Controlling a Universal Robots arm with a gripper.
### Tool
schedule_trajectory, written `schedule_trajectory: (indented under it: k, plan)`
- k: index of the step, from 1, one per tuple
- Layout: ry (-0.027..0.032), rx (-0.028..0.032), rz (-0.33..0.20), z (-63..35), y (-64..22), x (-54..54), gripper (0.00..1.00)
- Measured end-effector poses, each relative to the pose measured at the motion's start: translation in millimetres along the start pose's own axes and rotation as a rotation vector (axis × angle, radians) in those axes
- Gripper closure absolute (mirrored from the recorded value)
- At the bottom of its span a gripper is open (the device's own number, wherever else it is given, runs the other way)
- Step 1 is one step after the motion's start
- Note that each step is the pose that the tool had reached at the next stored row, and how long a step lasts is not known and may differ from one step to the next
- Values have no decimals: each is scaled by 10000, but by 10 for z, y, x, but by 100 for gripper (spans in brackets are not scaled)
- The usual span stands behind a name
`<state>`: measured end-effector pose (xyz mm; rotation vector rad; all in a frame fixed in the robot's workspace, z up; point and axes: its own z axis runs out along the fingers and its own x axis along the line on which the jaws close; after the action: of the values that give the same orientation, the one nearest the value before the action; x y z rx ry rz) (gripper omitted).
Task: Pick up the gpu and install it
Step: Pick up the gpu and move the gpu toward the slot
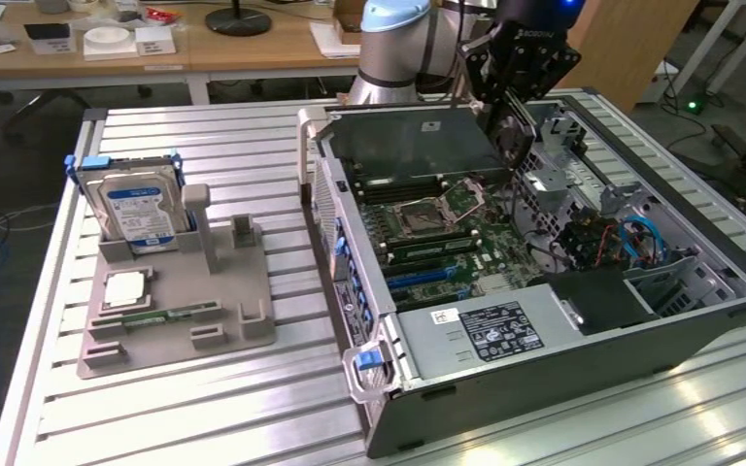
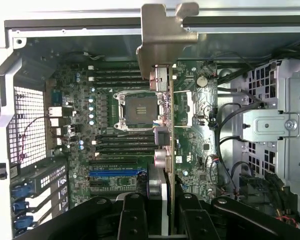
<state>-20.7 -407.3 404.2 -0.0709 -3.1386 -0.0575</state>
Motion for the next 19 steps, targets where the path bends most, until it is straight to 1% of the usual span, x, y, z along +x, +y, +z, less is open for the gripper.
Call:
schedule_trajectory:
  k: [12,19]
  plan:
    - [1,0,-1,0,0,-2,72]
    - [1,1,-3,8,4,-79,72]
